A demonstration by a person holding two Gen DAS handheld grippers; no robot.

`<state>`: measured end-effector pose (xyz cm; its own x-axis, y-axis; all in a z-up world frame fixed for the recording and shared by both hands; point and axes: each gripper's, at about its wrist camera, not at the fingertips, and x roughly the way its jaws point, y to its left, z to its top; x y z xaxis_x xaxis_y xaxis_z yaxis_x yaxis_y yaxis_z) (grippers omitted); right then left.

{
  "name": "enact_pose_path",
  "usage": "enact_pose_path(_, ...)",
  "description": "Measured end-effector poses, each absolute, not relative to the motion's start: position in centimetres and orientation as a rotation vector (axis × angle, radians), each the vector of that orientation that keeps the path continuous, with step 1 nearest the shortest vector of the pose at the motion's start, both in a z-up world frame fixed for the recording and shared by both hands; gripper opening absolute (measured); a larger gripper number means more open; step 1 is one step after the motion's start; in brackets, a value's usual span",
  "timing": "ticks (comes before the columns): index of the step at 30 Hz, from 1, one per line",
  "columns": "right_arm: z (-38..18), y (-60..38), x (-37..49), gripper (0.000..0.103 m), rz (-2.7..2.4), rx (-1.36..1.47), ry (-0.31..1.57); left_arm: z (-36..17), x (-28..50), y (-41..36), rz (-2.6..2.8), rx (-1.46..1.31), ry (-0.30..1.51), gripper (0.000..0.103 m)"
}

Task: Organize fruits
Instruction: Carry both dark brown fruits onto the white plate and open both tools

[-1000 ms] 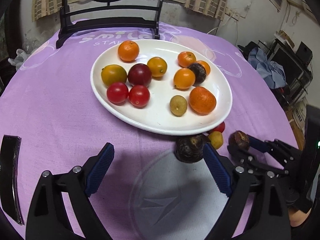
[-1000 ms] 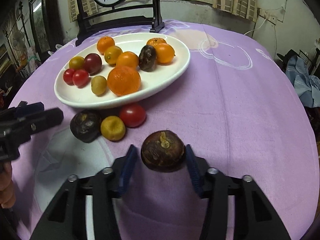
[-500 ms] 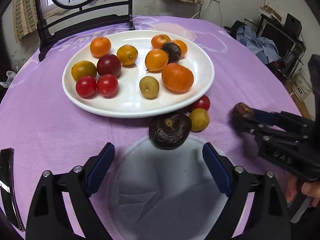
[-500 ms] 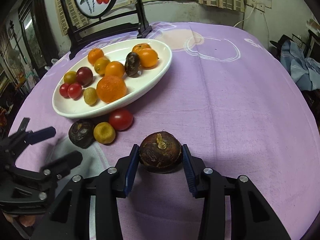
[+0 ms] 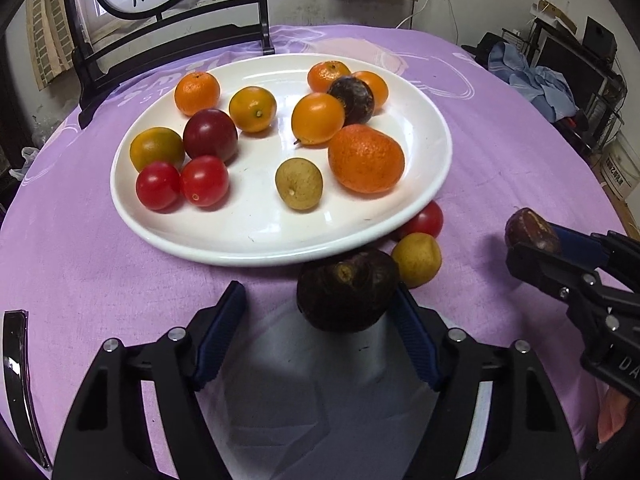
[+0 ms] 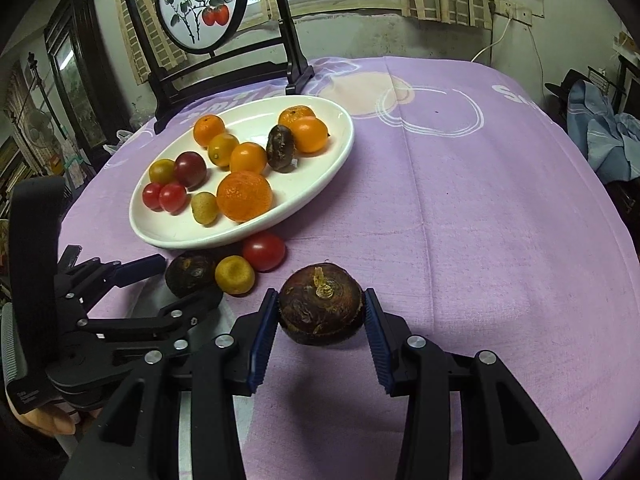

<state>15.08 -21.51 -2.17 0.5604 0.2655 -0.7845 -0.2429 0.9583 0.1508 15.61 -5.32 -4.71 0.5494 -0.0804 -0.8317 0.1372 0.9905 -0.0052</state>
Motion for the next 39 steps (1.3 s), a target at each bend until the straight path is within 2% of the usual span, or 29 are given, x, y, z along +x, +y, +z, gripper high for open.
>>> enact_pose_path(3, -2.4, -21.3, 15.1, 0.044, 0.299, 0.016, 0.938, -4.6, 15.2, -6.0, -0.169, 0.089, 0.951, 0.056)
enact_pose_path(4, -2.5, -21.3, 15.1, 0.044, 0.299, 0.014, 0.940, -4.5, 15.0, -6.2, -0.190, 0.097, 0.947, 0.044)
enact_pose_path(26, -2.1, -21.1, 14.8, 0.043, 0.353, 0.053, 0.943, -0.2, 11.4, -2.5, -0.180, 0.029, 0.900, 0.044)
enact_pose_path(39, 2.4, -18.9, 15.9, 0.043, 0.419, 0.067, 0.836, 4.1, 15.0, 1.3, -0.122, -0.039, 0.826, 0.044)
